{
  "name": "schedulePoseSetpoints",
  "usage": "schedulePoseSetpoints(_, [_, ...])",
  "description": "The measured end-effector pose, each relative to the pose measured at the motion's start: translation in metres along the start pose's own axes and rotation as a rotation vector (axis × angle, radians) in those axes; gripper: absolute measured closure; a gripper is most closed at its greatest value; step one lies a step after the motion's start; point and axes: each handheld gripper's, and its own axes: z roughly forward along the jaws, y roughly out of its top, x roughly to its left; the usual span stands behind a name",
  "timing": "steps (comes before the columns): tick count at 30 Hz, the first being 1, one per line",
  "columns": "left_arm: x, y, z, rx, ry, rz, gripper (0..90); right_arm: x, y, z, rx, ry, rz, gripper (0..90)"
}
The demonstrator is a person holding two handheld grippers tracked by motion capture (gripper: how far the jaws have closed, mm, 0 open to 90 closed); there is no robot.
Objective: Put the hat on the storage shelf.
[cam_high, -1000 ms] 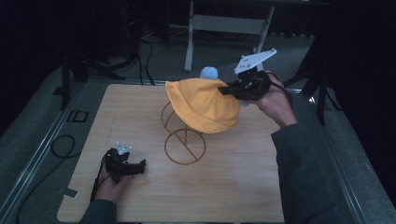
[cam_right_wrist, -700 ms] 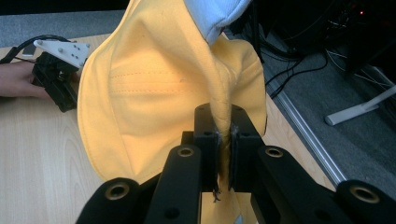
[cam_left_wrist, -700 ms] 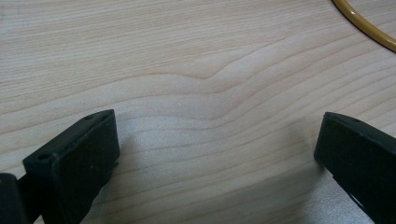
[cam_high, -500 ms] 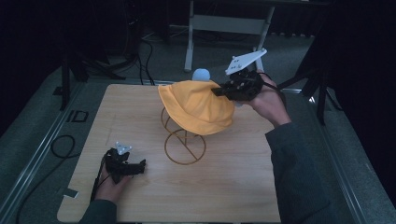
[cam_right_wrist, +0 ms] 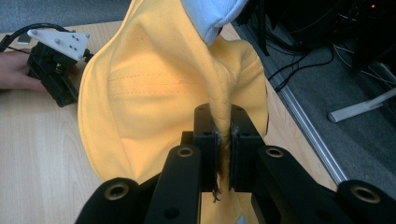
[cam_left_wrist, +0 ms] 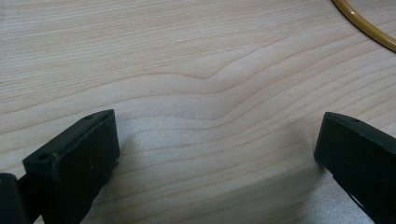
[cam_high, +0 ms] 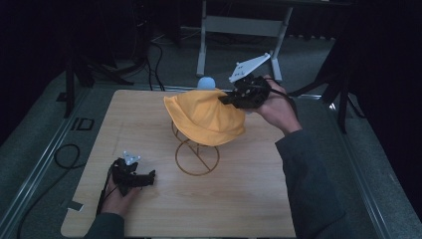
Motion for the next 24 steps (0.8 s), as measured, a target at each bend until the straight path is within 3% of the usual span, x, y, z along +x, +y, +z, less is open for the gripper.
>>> schedulePoseSetpoints(24, [0.000, 0.000, 0.000, -0.001, 0.000, 0.001, 0.2, 0.007, 0.015, 0.019, 0.024, 0.018, -0.008, 82.8])
